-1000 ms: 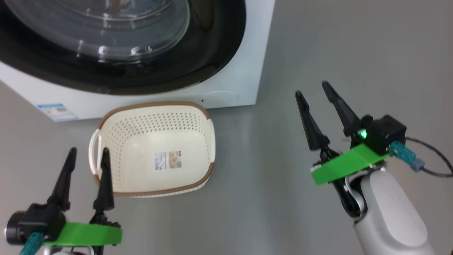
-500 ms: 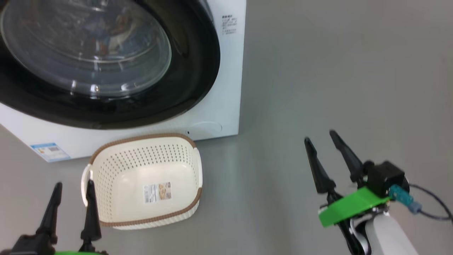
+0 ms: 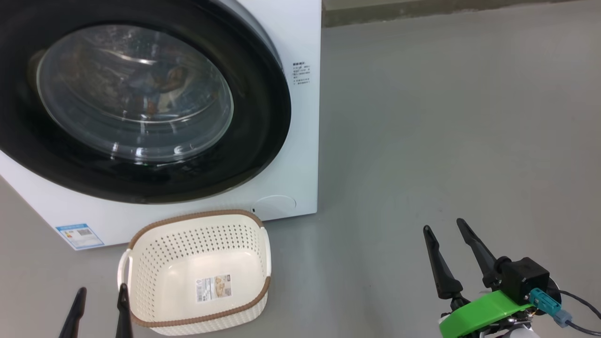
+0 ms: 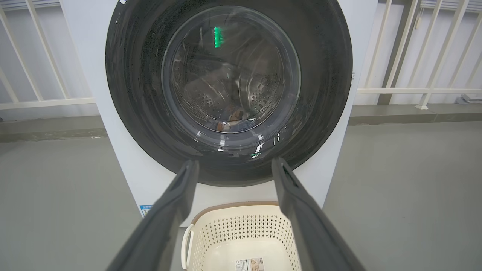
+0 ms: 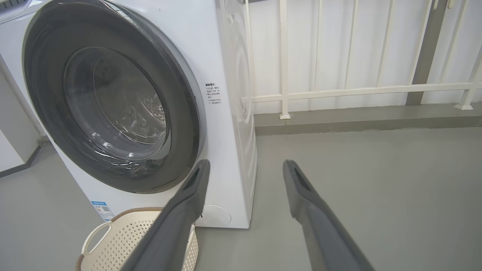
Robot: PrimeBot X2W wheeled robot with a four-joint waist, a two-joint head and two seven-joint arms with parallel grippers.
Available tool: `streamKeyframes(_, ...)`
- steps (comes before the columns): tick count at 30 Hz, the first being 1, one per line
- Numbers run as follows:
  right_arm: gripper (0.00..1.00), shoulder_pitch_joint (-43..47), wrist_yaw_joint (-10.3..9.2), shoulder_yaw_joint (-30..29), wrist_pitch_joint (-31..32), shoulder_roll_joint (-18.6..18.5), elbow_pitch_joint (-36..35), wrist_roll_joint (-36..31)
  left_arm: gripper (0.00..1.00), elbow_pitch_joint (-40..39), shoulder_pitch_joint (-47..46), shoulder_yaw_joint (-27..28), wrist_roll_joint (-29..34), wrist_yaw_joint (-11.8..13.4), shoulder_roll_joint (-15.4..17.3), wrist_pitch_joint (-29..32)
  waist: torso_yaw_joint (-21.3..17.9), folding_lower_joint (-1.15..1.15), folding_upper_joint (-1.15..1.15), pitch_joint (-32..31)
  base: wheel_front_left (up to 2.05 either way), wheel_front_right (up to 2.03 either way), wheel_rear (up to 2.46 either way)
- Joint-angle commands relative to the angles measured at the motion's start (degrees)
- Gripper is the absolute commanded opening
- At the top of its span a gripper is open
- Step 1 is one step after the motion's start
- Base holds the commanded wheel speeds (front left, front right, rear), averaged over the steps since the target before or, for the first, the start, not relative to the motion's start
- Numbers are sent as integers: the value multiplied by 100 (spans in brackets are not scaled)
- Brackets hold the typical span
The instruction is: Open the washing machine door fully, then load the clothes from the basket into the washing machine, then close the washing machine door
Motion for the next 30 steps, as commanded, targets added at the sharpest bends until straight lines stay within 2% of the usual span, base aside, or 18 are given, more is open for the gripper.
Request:
streamKeyframes(1,100,-26,-15,96,-26,26,-171,-81,100,-146,-61,182,8,56,69,-47,-10,0,0,-73,0,0,0)
streamKeyframes(11,100,109,-15,-22,-26,32,-197,-115,100,-179,59,64,35,176,68,-47,53,0,0,-147,0,0,0)
streamKeyframes(20,100,145,-15,-74,-26,33,-224,-97,100,-189,69,87,41,157,68,-47,109,0,0,-139,0,0,0)
streamKeyframes(21,0,166,0,-191,0,29,-45,-128,0,-14,173,-106,-3,145,-4,2,108,0,0,-139,0,0,0)
streamKeyframes(27,0,215,0,-174,33,32,142,40,0,235,124,-96,-160,142,-73,102,112,1,0,-138,0,0,0)
streamKeyframes(30,0,210,-1,-184,79,23,143,255,0,259,84,-87,-372,137,-69,163,118,11,0,-144,0,0,0)
